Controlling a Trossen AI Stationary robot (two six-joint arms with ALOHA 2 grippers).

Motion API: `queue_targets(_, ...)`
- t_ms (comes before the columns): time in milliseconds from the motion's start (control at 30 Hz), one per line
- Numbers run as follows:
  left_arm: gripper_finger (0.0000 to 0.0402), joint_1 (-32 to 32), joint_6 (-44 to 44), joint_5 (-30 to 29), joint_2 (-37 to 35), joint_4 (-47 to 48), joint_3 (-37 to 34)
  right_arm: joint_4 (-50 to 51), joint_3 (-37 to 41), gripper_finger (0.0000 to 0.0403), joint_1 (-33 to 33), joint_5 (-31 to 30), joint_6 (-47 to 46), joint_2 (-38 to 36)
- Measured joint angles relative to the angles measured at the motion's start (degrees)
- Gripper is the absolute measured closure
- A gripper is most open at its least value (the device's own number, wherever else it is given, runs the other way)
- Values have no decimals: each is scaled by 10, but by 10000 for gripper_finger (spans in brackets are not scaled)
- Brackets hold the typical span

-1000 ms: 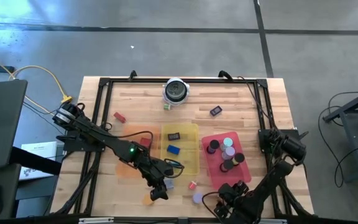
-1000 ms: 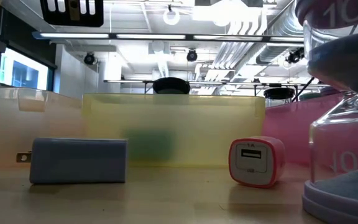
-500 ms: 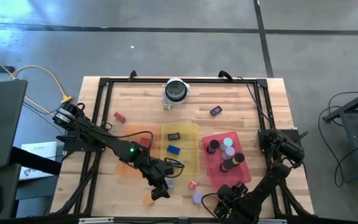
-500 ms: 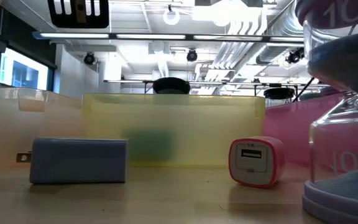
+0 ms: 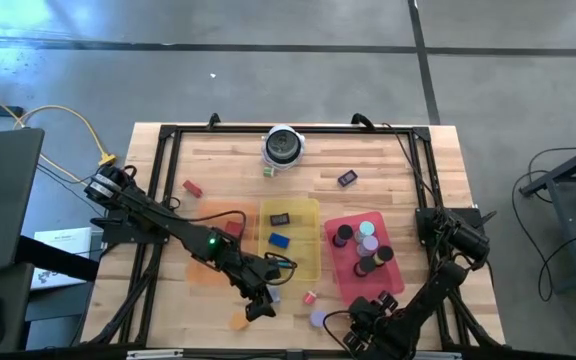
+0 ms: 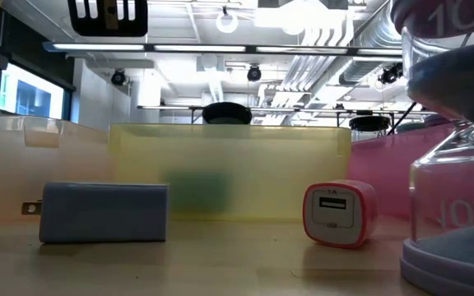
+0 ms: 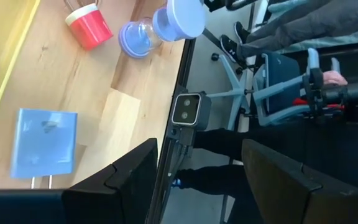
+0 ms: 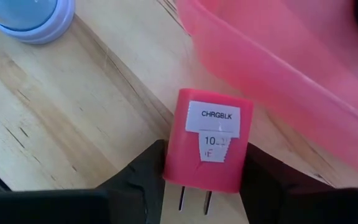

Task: Pick & Place Office items
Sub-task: Put the pink charger adaptor into the orange bin

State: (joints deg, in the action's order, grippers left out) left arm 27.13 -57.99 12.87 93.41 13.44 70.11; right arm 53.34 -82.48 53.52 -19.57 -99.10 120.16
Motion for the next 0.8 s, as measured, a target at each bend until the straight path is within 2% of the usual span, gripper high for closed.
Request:
queue_targets(233,174,14,-6,-32,0,-16,0,4,-2,253,17,20,3,-7)
queue_targets(400,174,21,-2,-63,0,-48,0,5,-19,255,43,20,-6,-48)
queue_targets(533,174,23,14,-84,0,-96,0,13,-24,255,60,21,-8,-81)
queue_targets(667,174,24,35,-131,0,-163,0,39,-24,255,73,26,8,-118)
queue_targets(800,174,24,51,-186,0,-240,0,49,-24,255,82,-4,34,-167)
